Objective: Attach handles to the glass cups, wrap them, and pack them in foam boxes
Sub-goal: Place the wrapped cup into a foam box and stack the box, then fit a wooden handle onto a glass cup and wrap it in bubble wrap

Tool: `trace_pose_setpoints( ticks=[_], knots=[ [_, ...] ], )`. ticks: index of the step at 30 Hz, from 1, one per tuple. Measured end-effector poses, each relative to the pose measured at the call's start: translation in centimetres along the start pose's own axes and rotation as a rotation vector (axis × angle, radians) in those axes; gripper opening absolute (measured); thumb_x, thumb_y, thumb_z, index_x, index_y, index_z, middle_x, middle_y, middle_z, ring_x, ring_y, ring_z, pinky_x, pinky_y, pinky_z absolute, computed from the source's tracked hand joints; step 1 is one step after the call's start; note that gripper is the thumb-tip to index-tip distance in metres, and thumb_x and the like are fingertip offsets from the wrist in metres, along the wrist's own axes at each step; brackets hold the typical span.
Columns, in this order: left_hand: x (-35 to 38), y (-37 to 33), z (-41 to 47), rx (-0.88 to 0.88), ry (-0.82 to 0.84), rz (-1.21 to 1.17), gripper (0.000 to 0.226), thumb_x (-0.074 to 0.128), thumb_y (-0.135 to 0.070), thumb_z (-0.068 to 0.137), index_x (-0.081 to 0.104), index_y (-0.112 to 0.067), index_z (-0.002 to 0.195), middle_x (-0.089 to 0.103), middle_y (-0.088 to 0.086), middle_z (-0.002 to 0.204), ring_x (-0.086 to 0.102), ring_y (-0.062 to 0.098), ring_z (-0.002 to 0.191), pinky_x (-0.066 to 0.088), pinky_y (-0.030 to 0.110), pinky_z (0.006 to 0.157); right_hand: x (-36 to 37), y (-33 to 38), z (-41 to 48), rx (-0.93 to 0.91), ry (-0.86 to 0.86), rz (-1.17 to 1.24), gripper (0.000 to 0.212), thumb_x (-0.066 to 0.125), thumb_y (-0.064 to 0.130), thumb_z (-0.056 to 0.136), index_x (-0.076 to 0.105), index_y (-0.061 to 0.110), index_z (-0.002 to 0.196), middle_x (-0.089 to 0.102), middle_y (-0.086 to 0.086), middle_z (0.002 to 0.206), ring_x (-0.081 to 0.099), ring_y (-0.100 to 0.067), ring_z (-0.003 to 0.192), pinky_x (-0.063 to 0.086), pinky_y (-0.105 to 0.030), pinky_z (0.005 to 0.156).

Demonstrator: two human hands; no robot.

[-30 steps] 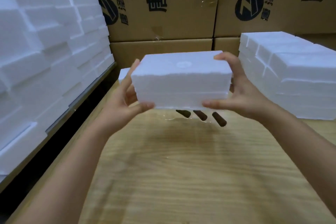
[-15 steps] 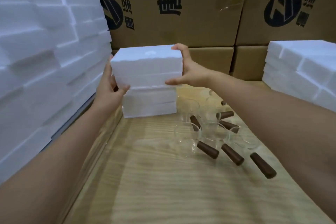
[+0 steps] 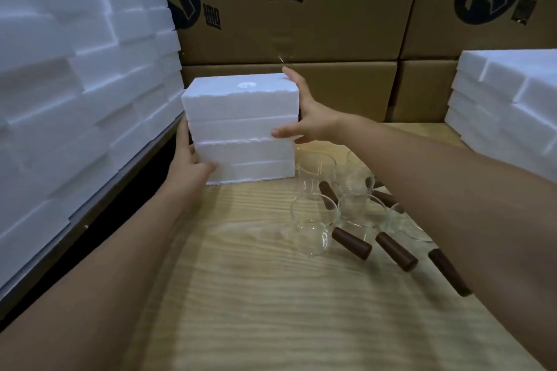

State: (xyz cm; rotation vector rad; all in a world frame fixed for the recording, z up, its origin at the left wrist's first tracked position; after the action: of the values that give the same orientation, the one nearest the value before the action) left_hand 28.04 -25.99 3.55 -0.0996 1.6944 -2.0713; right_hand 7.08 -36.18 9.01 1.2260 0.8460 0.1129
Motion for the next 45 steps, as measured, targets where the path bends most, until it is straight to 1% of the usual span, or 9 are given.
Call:
trace_pose_setpoints(
  ticks=[8, 11, 16, 20, 23, 27, 31, 37, 45],
  knots=[
    [-0.6, 0.4, 1.2, -0.042, 0.01, 0.106, 0.096, 0.052, 0.006, 0.09, 0.006, -0.059, 0.142, 0.05, -0.008, 0.125, 0.05, -0.004, 0.098, 0.043, 0.022, 0.075, 0.7, 0.7, -1.0, -0.013, -0.052, 0.016, 0.111, 0.073, 0.01, 0.081, -0.01, 0.048, 0.144, 0.03, 0.0, 0.144, 0.04, -0.025, 0.123, 0.049, -0.026, 0.067],
    [-0.7, 0.0, 0.8, -0.03, 0.006, 0.092, 0.101, 0.058, 0.006, 0.088, 0.002, -0.058, 0.144, 0.044, -0.003, 0.137, 0.05, 0.006, 0.107, 0.046, 0.027, 0.081, 0.9, 1.0, -1.3, -0.016, -0.07, 0.004, 0.121, 0.076, 0.01, 0.079, -0.02, 0.046, 0.143, 0.02, 0.001, 0.153, 0.032, -0.029, 0.135, 0.051, -0.041, 0.086],
    [-1.2, 0.5, -1.9, -0.123, -0.254, -0.147, 0.111, 0.069, 0.004, 0.08, -0.002, -0.045, 0.149, 0.021, 0.018, 0.156, 0.035, 0.029, 0.137, 0.035, 0.05, 0.108, -1.0, 0.8, -4.4, 0.077, -0.269, -0.098, 0.136, 0.086, 0.029, 0.065, -0.025, 0.04, 0.143, -0.016, -0.006, 0.159, -0.001, -0.029, 0.147, 0.012, -0.055, 0.117],
    [-1.1, -1.0, -6.8, 0.018, -0.479, -0.109, 0.084, 0.065, -0.008, 0.083, 0.019, -0.031, 0.149, 0.038, 0.003, 0.145, 0.036, 0.014, 0.132, 0.035, 0.031, 0.103, -3.8, 2.4, -11.2, 0.001, -0.483, -0.104, 0.077, 0.075, 0.034, 0.077, 0.033, 0.032, 0.142, 0.033, -0.001, 0.148, 0.042, -0.016, 0.13, 0.044, -0.038, 0.102],
    [0.1, -4.1, -10.8, 0.146, -0.544, -0.025, 0.053, 0.061, -0.008, 0.086, 0.043, -0.027, 0.132, 0.054, -0.007, 0.116, 0.05, -0.002, 0.106, 0.04, 0.007, 0.083, -5.5, 3.6, -18.5, -0.129, -0.632, -0.128, 0.005, 0.058, 0.029, 0.092, 0.063, 0.03, 0.091, 0.065, 0.013, 0.087, 0.06, 0.003, 0.074, 0.056, -0.026, 0.066],
    [4.6, -8.8, -16.6, 0.23, -0.375, -0.049, 0.035, 0.054, 0.007, 0.084, 0.059, -0.027, 0.091, 0.058, -0.01, 0.079, 0.052, -0.003, 0.067, 0.043, 0.012, 0.064, -4.8, 3.0, -28.4, -0.171, -0.823, -0.128, 0.019, 0.054, 0.023, 0.095, 0.059, 0.032, 0.079, 0.055, 0.014, 0.058, 0.047, 0.0, 0.05, 0.037, -0.013, 0.047],
    [10.5, -9.5, -22.6, 0.066, -0.21, -0.176, 0.033, 0.056, 0.008, 0.083, 0.061, -0.025, 0.075, 0.058, -0.005, 0.069, 0.051, 0.017, 0.064, 0.045, 0.034, 0.063, -2.2, -0.1, -35.3, -0.074, -0.96, -0.086, 0.022, 0.053, 0.017, 0.095, 0.057, 0.031, 0.079, 0.054, 0.006, 0.064, 0.046, 0.001, 0.054, 0.037, -0.01, 0.052],
    [15.5, -7.4, -27.1, -0.12, -0.08, -0.102, 0.022, 0.056, -0.001, 0.085, 0.056, -0.013, 0.066, 0.053, -0.003, 0.065, 0.045, 0.012, 0.064, 0.036, 0.012, 0.055, 0.4, -4.5, -37.8, 0.103, -1.037, 0.039, 0.017, 0.05, 0.013, 0.096, 0.059, 0.02, 0.082, 0.057, 0.009, 0.07, 0.048, 0.009, 0.057, 0.037, -0.006, 0.057],
    [15.6, -7.0, -26.3, -0.103, -0.075, -0.069, 0.025, 0.054, -0.003, 0.085, 0.05, -0.012, 0.063, 0.047, -0.003, 0.062, 0.039, 0.011, 0.058, 0.033, 0.013, 0.05, -0.2, -5.2, -36.6, 0.136, -1.056, 0.177, 0.024, 0.06, 0.039, 0.09, 0.046, 0.026, 0.105, 0.055, 0.009, 0.08, 0.053, 0.006, 0.062, 0.037, -0.006, 0.053]
  ],
)
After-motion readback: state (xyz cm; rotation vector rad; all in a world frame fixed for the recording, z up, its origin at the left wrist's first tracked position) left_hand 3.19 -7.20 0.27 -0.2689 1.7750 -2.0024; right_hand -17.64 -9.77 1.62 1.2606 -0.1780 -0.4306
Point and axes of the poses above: each hand's wrist, its own z-axis towards the middle knuckle, its own x-axis out of the palm, y = z × x, the point moved 6 cm from there along z, towards the middle knuckle
